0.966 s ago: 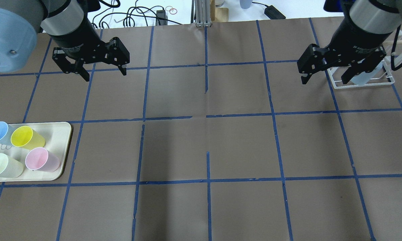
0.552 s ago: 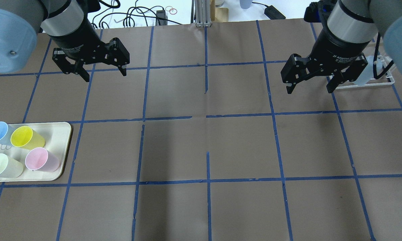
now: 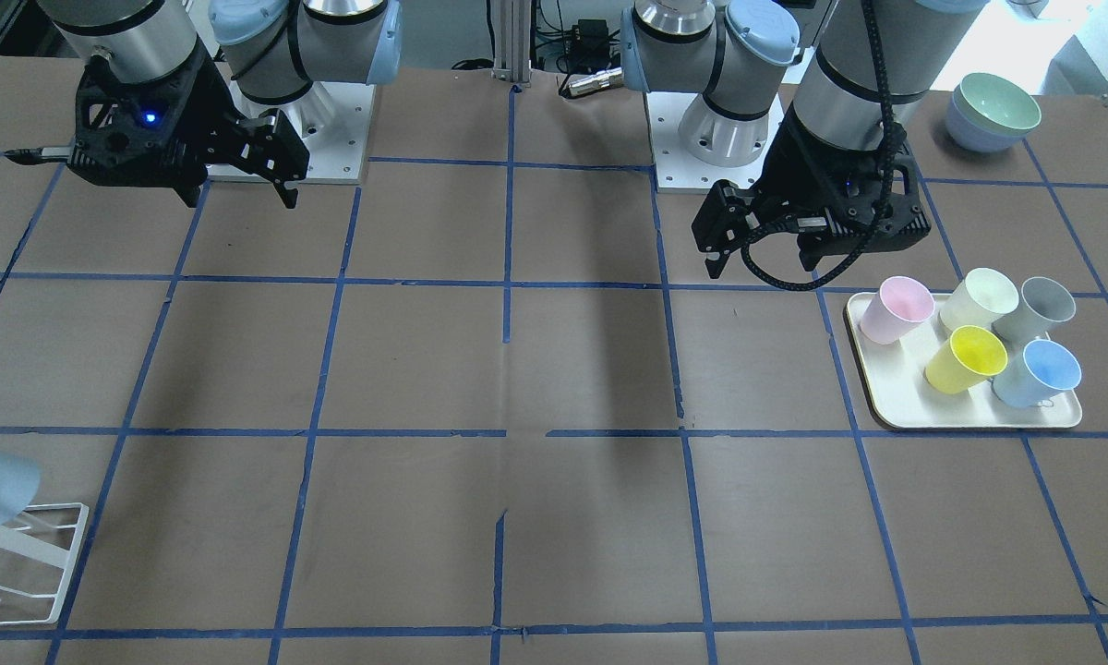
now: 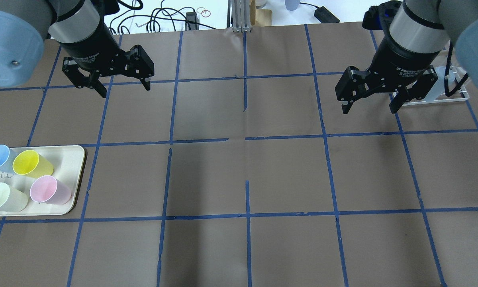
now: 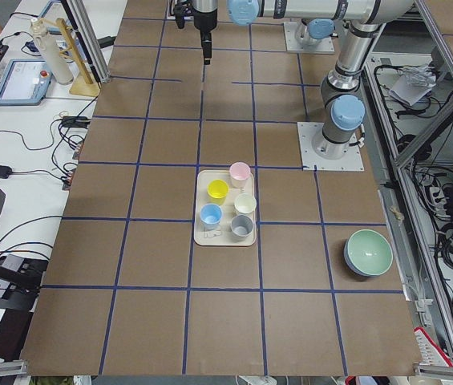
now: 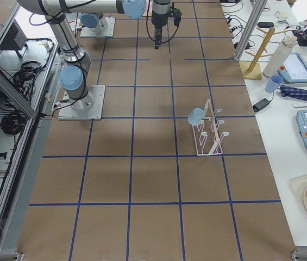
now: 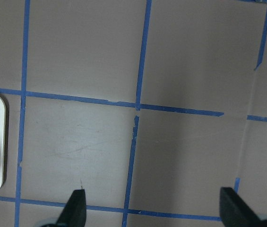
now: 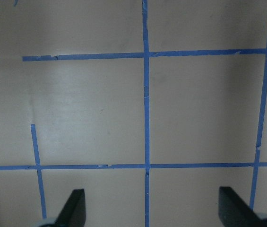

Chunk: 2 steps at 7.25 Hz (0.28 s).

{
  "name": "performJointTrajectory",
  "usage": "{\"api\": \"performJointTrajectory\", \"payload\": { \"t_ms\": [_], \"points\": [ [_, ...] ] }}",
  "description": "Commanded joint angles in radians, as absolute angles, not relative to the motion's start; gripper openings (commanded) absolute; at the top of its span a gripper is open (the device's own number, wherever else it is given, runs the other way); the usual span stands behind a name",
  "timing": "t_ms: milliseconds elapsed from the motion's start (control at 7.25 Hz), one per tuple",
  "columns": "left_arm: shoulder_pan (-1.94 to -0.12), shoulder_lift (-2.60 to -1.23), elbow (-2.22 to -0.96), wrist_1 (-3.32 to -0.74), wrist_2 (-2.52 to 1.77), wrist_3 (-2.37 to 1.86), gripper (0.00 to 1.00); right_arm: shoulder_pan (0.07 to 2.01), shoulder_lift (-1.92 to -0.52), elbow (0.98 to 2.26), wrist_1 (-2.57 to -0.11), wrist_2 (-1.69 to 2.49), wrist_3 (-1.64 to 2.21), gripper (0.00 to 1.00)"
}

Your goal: Transfer IKEA cup to right arm and place on rack

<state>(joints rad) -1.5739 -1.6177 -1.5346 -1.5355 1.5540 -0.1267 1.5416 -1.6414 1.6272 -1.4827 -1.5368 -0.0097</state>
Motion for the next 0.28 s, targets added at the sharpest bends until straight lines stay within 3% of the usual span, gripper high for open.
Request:
{"api": "performJointTrajectory", "payload": {
  "t_ms": [0, 138],
  "points": [
    [-1.574, -1.618, -1.534, -1.536, 1.554, -0.127, 1.00, 1.542, -1.643, 1.626, -1.477, -1.540, -0.008, 1.00],
    [-1.574, -1.618, -1.534, -1.536, 1.554, -0.126, 1.00, 1.542, -1.643, 1.626, -1.476, -1.539, -0.008, 1.00]
  ]
}}
